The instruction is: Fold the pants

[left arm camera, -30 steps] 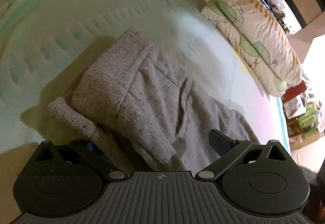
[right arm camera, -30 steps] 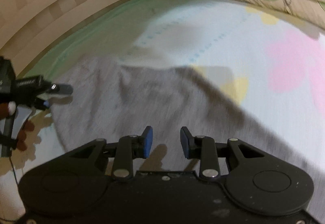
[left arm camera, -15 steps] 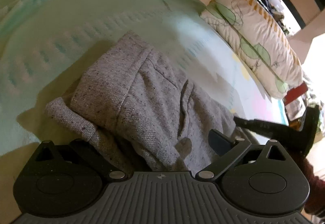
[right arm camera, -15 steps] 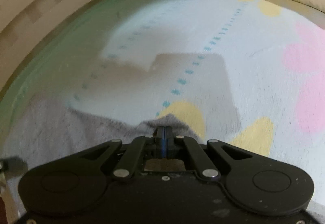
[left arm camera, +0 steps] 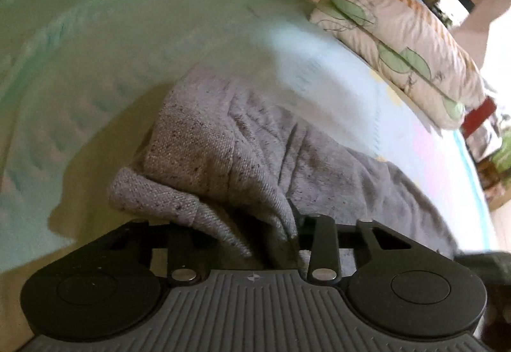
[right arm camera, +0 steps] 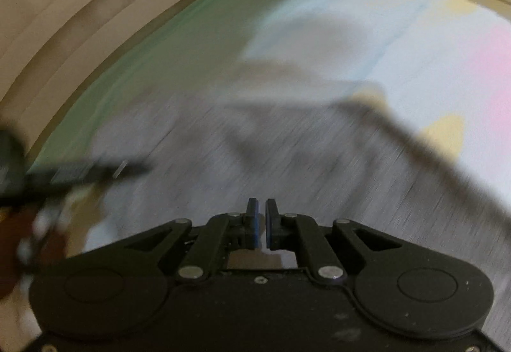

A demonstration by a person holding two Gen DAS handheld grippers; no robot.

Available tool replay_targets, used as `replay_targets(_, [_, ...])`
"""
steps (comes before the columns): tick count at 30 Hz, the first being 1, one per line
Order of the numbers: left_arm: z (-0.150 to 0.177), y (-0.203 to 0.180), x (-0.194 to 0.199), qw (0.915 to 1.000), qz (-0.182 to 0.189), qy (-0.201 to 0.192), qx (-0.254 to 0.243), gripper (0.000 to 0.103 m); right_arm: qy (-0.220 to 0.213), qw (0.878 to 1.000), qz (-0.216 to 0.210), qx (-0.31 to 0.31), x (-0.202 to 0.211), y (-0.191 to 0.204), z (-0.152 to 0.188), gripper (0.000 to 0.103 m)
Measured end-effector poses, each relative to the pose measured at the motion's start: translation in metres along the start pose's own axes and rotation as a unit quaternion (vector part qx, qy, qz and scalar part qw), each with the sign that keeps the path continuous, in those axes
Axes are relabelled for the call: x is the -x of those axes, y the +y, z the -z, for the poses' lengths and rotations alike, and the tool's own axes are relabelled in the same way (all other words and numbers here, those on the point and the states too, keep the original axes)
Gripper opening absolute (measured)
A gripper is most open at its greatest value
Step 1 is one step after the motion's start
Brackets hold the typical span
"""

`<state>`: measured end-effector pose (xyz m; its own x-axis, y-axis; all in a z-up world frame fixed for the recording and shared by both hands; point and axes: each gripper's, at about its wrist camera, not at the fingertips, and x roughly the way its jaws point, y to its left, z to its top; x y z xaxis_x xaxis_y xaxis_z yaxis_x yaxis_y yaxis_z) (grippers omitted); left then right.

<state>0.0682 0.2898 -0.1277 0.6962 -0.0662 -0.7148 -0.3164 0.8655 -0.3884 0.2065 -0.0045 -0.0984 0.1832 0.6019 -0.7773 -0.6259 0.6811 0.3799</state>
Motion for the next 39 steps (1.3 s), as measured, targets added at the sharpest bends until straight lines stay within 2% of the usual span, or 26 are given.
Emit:
replay_targets(2, [0.001,-0.009,0.006,0.9994,-0.012,-0.016,-0.026,0.027,0.027,1.000,-0.011,0.010,0.001,0.012,0.019,0.008])
replay_targets(5, [0.001,-0.018,0.016,0.9981,-0.009,-0.036,-0.049,0.024,0.088,0.996,-0.025,0.010,-0.011,0.022,0.043,0.010])
replay_targets(8, [0.003,-0.034,0.026,0.9934,-0.013,-0.057,-0.098,0.024,0.071,0.997,-0.027,0.024,-0.007,0.025,0.049,0.010])
replay_targets(12, [0.004,-0.047,0.034,0.9888,-0.015,-0.073,-0.130,0.024,0.041,0.999,-0.029,-0.020,0.009,0.013,0.039,0.010])
replay_targets(15, [0.006,-0.062,0.040,0.9827,-0.015,-0.086,-0.163,0.023,0.009,0.999,-0.019,-0.025,0.025,0.001,0.027,0.011])
replay_targets(19, [0.012,-0.096,0.049,0.9674,-0.002,-0.112,-0.227,0.022,-0.027,0.998,-0.006,-0.055,0.049,-0.024,0.013,0.012])
replay_targets(23, [0.025,-0.142,0.056,0.9411,0.043,-0.135,-0.307,0.022,-0.055,0.993,0.001,-0.104,0.066,-0.059,0.006,0.013])
replay_targets(25, [0.037,-0.166,0.053,0.9279,0.075,-0.134,-0.340,0.022,-0.065,0.990,0.007,-0.129,0.076,-0.078,0.005,0.014])
replay_targets(29, [0.065,-0.211,0.031,0.9131,0.148,-0.089,-0.369,0.023,-0.071,0.983,0.045,-0.163,0.084,-0.112,0.011,0.022])
replay_targets(31, [0.083,-0.230,0.018,0.8992,0.177,-0.059,-0.396,0.024,-0.062,0.981,0.073,-0.170,0.082,-0.128,0.018,0.022])
replay_targets(33, [0.099,-0.241,0.012,0.8859,0.189,-0.042,-0.422,0.029,-0.037,0.978,0.100,-0.176,0.076,-0.143,0.028,0.022])
replay_targets(34, [0.102,-0.243,0.012,0.8845,0.192,-0.036,-0.423,0.029,-0.028,0.977,0.110,-0.179,0.075,-0.151,0.034,0.022])
replay_targets(37, [0.099,-0.235,0.016,0.8920,0.208,-0.024,-0.401,0.034,-0.014,0.975,0.121,-0.188,0.075,-0.167,0.048,0.022])
replay_targets(39, [0.096,-0.234,0.019,0.8921,0.216,-0.018,-0.396,0.038,-0.014,0.975,0.126,-0.183,0.082,-0.173,0.056,0.022])
